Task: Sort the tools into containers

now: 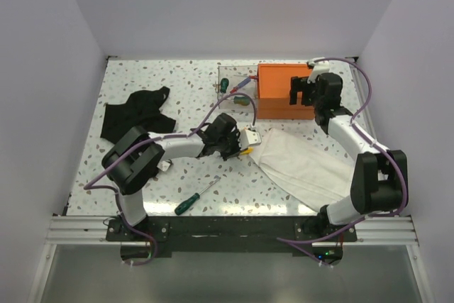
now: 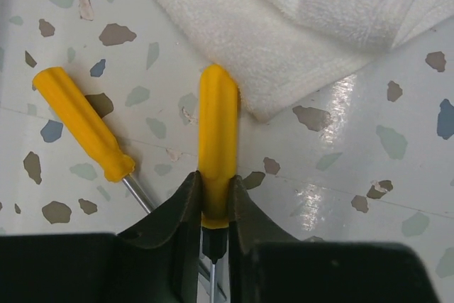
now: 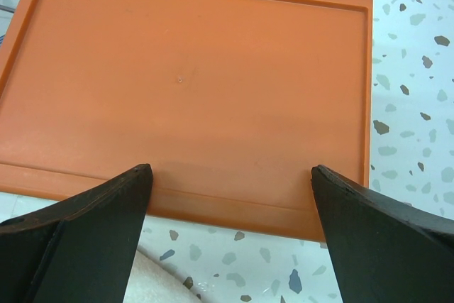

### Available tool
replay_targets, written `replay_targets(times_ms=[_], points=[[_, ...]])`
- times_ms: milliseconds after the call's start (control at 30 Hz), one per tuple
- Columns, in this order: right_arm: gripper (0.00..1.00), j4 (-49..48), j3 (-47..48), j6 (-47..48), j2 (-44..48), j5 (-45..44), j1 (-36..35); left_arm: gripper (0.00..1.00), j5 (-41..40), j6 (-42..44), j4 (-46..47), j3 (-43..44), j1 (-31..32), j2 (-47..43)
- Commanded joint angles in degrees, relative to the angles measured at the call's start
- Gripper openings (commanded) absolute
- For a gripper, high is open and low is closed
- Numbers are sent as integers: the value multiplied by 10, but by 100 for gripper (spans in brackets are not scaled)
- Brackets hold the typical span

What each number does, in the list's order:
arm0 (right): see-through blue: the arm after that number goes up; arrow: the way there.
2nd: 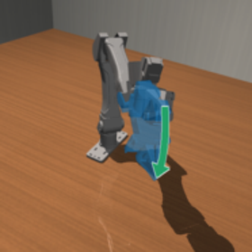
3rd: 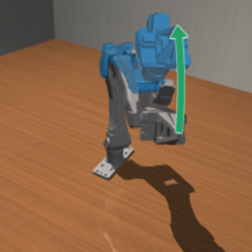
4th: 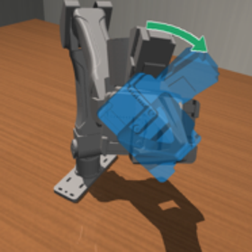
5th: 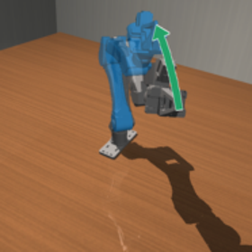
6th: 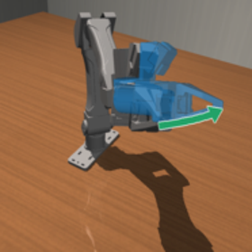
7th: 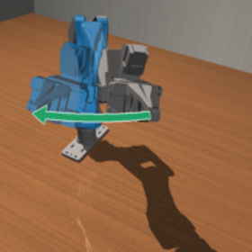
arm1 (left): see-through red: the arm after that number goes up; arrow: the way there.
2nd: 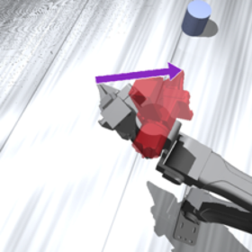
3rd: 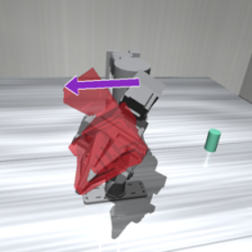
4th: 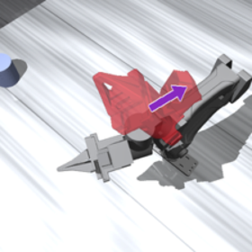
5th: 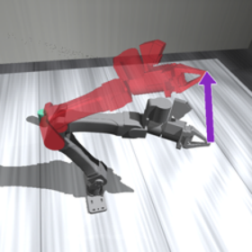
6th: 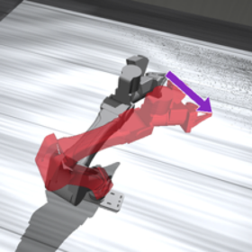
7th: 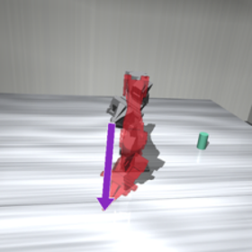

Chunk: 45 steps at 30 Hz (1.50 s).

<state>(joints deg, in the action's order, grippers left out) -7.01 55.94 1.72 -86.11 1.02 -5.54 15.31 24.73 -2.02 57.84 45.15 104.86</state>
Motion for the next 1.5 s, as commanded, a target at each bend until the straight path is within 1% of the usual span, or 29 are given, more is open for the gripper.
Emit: replay_targets(times_ms=[0,67,100,167,200,300,333,367,433,467,500,567,600,667,700,800,867,967,1000,1033,1067,1100,1167,1233,1333,1367,1400,1467], points=[[98,154,-30,31,-23,-4,1,5,54,19,-63,16,4,-27],[99,156,-30,34,-21,-5,1,1,88,38,-84,39,-1,-54],[98,157,-30,34,-21,-6,1,0,135,46,-93,48,-9,-88],[98,157,-30,35,-20,-6,2,0,176,64,-113,77,-20,-117],[98,156,-29,35,-20,-6,1,0,204,72,-125,106,-31,-138],[98,154,-28,33,-23,-4,1,0,211,72,-148,165,-51,-154],[98,154,-28,32,-23,-4,1,0,209,60,-142,176,-59,-156],[98,153,-27,32,-23,-5,1,0,205,25,-108,184,-75,-156],[98,152,-27,32,-24,-5,1,0,145,-12,-63,202,-86,-150],[99,152,-27,32,-24,-5,2,0,115,-38,-24,209,-91,-143],[98,151,-27,32,-24,-5,1,0,66,-47,-10,227,-94,-125],[98,152,-27,32,-24,-5,1,0,32,-64,10,253,-98,-100],[99,153,-27,32,-24,-4,1,0,9,-67,31,282,-98,-73],[98,153,-28,31,-24,-3,1,0,-5,-63,34,316,-99,-41],[98,153,-28,31,-25,-4,1,0,-20,-61,32,351,-99,-5],[99,151,-29,31,-22,-4,1,0,-47,-58,25,413,-101,58],[98,150,-30,32,-20,-6,2,0,-49,-50,26,428,-102,77],[99,149,-38,34,-14,-8,2,0,-77,-51,34,431,-104,98],[99,147,-40,34,-13,-8,2,3,-86,-55,33,434,-106,104],[98,147,-42,34,-12,-8,2,9,-86,-59,29,438,-109,108],[98,147,-45,35,-10,-8,2,20,-88,-68,21,444,-111,110],[99,147,-47,35,-9,-8,2,41,-99,-75,21,446,-111,108],[98,145,-51,35,-8,-8,2,56,-98,-87,27,439,-111,95],[98,144,-53,35,-8,-7,2,59,-75,-93,39,416,-111,62],[99,144,-53,34,-11,-6,2,60,-28,-110,49,374,-111,9],[99,144,-51,34,-13,-5,2,60,-12,-111,48,360,-111,-22],[98,146,-50,34,-13,-5,2,59,28,-109,48,319,-111,-39],[98,145,-47,32,-17,-5,3,59,69,-100,54,261,-111,-93]])
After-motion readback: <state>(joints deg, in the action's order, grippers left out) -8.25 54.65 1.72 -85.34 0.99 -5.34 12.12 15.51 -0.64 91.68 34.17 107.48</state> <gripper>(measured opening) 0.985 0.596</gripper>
